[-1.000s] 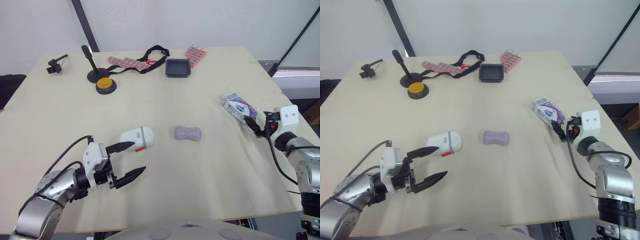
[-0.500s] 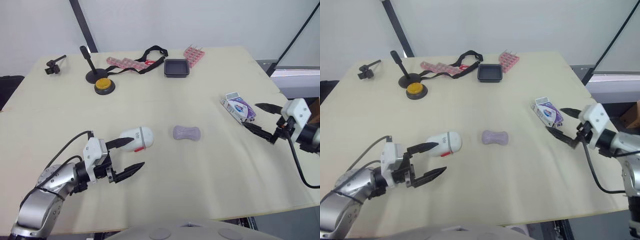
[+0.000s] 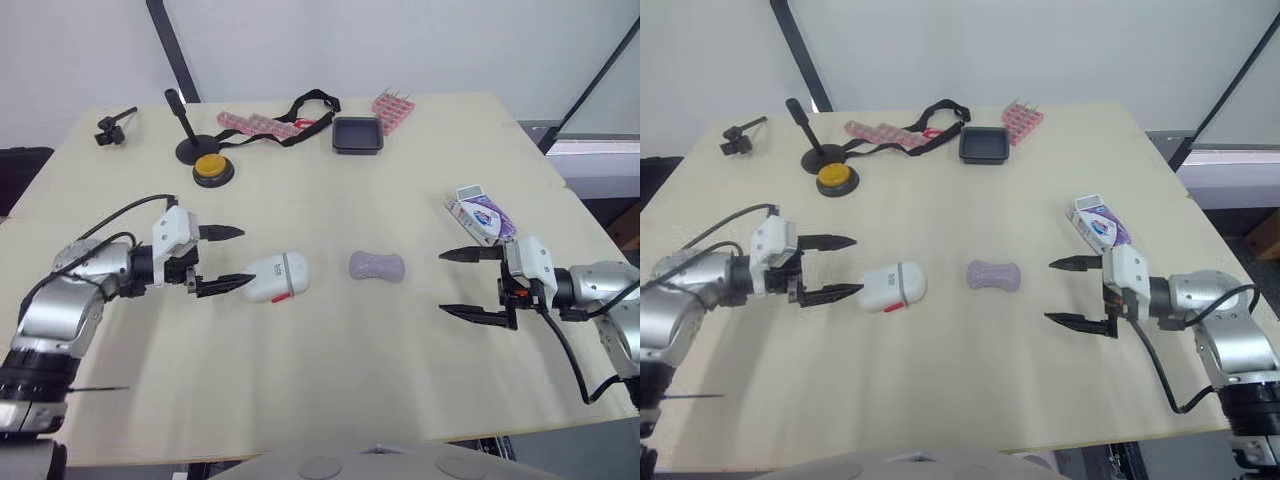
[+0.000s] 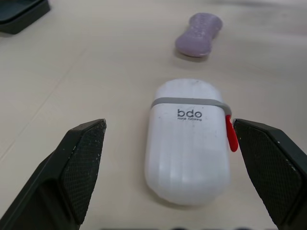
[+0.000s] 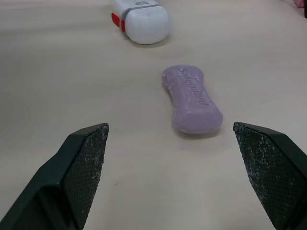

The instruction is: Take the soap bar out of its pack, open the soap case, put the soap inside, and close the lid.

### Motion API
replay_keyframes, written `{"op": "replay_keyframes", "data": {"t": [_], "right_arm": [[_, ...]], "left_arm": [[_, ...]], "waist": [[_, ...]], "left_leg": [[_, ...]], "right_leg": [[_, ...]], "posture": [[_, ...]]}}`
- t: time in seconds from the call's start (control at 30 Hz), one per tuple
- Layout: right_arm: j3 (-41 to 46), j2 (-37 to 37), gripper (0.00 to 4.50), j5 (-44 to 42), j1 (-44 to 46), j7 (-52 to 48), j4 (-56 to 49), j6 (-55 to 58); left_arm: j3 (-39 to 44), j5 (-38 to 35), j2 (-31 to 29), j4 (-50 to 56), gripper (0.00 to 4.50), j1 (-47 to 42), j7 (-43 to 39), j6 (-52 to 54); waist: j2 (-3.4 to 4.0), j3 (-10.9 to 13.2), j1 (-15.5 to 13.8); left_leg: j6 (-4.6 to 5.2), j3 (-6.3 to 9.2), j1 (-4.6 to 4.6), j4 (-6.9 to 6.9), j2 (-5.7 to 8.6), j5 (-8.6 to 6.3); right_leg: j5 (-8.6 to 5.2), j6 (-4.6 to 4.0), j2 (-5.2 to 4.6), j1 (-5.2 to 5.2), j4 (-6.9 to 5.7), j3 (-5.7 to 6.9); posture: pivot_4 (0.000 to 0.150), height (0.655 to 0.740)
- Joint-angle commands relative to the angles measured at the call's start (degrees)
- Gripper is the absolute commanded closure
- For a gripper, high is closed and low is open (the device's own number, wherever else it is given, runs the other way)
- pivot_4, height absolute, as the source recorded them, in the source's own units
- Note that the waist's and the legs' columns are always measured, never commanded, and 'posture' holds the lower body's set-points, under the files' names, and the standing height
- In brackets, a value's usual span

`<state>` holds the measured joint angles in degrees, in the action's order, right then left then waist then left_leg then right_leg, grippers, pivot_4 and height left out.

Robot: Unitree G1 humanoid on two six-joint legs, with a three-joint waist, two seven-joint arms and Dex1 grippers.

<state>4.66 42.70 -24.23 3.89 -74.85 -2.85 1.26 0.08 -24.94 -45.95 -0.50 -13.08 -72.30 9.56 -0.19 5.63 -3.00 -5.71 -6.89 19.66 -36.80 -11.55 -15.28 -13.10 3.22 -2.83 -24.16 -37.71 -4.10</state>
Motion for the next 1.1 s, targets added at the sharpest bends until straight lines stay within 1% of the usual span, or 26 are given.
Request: {"op": "replay_keyframes", "data": {"t": [0.03,0.2,0.3,0.57,1.1], "right_arm": [[0.8,-0.9,0.03,-0.3,-1.4,2.6,-2.8,-0.4],[0.8,-2.6,0.03,0.5,-3.6,6.5,-4.5,-0.4],[0.7,-2.7,0.03,0.8,-4.2,8.3,-5.6,0.2],[0.8,-2.3,0.03,0.6,-4.3,11.2,-8.6,3.2],[0.3,-2.0,0.03,0.3,-3.4,11.5,-11.1,6.6]], "left_arm": [[-3.2,2.8,-1.0,-2.3,0.00,-3.1,-3.2,0.5],[-6.7,5.9,0.6,-4.4,0.00,-5.7,-3.6,0.0],[-8.4,9.5,2.2,-6.6,0.00,-5.9,-2.3,-3.8],[-9.5,13.3,5.9,-9.0,0.00,-6.6,1.2,-7.0],[-9.8,14.6,7.5,-12.1,0.00,-7.1,0.8,-10.9]], "waist": [[0.00,0.0,-0.1],[-0.01,0.0,-0.3],[-0.01,0.0,-0.3],[-0.03,0.0,-0.6],[-0.05,0.0,-1.3]], "left_leg": [[0.00,0.00,0.01,0.00,0.00,0.00],[-0.01,0.00,0.04,-0.01,0.01,0.00],[-0.01,0.00,0.03,-0.01,0.05,0.00],[-0.02,0.00,0.05,-0.01,0.05,0.01],[-0.08,0.00,0.04,-0.01,0.05,0.03]], "right_leg": [[0.00,0.00,0.00,0.00,-0.01,0.01],[0.00,0.00,-0.01,0.01,-0.01,0.01],[0.00,0.00,-0.05,0.03,-0.01,-0.01],[0.01,0.01,-0.05,0.05,-0.01,-0.01],[0.01,0.02,-0.04,0.05,-0.02,-0.01]], "posture": [[0.150,0.7291],[0.150,0.7291],[0.150,0.7291],[0.150,0.7291],[0.150,0.7291]]}}
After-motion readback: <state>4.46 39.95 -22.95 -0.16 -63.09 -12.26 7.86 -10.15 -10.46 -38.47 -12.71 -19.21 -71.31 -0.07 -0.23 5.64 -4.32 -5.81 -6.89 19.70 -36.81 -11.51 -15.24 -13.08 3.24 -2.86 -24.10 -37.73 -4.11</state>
